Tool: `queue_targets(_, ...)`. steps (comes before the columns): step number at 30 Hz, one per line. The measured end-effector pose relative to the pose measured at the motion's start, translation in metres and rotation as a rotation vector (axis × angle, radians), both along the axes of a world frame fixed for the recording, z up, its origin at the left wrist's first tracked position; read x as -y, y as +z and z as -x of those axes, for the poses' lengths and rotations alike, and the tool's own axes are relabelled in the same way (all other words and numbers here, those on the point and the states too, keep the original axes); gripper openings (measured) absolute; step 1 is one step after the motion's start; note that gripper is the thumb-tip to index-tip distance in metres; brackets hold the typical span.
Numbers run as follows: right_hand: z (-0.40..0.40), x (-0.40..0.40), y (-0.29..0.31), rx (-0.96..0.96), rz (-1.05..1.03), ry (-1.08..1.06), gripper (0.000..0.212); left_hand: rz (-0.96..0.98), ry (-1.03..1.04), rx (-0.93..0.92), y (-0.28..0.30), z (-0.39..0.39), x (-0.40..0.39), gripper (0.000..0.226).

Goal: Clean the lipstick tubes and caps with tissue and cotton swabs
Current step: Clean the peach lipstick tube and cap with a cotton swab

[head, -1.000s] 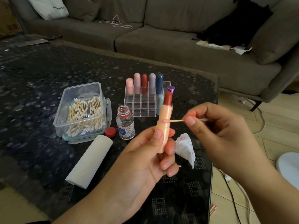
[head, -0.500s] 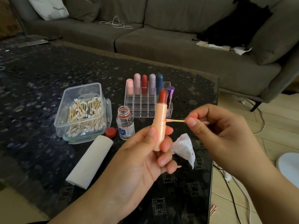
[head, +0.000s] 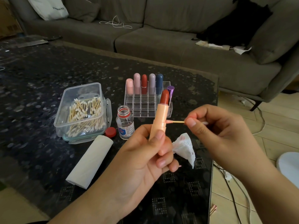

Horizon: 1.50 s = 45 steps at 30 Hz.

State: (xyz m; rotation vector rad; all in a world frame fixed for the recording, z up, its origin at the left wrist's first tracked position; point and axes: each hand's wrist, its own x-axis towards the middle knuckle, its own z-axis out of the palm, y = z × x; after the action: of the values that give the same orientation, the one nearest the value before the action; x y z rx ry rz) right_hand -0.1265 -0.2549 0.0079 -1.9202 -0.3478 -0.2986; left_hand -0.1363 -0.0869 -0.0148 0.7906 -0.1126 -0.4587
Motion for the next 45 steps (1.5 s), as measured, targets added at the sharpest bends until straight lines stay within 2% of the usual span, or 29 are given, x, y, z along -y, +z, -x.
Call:
queue_targets(5, 0.001, -0.004, 0.000, 0.007, -0.007, 0.017, 0.009, 0.013, -0.021, 0.032, -0.004, -0.001, 0.000, 0.027)
queue_targets(11, -0.001, 0.002, 0.002, -0.001, -0.018, 0.008, 0.006, 0.060, -0.089, 0.011, -0.005, -0.001, -0.001, 0.031)
queue_targets(16, 0.001, -0.001, 0.001, 0.048, 0.018, 0.048, 0.018, 0.196, -0.247, 0.015, -0.007, -0.004, -0.005, 0.031)
queue_targets(19, 0.002, 0.001, 0.003, 0.066, 0.024, 0.027, 0.017, 0.235, -0.282, -0.006, -0.010, -0.004, -0.006, 0.031)
queue_targets(22, 0.002, 0.003, 0.005, 0.095, -0.004, -0.030, 0.010, 0.183, -0.216, -0.003, -0.007, -0.003, -0.004, 0.031)
queue_targets(29, 0.009, -0.005, 0.006, 0.155, 0.109, -0.069, 0.016, 0.054, -0.044, 0.016, -0.009, -0.001, 0.003, 0.028)
queue_targets(32, 0.007, -0.004, 0.007, 0.193, 0.080, -0.099, 0.015, 0.022, -0.025, 0.028, -0.009, -0.001, 0.003, 0.027)
queue_targets(37, 0.009, -0.007, 0.006, 0.194, 0.169, -0.065, 0.014, -0.018, 0.025, 0.053, -0.009, -0.001, 0.004, 0.024)
queue_targets(41, 0.008, -0.006, 0.007, 0.210, 0.125, -0.113, 0.013, -0.067, 0.053, 0.078, -0.010, -0.002, 0.006, 0.021)
queue_targets(45, 0.011, -0.011, 0.005, 0.194, 0.171, -0.047, 0.013, -0.092, 0.057, 0.090, -0.010, -0.001, 0.005, 0.020)
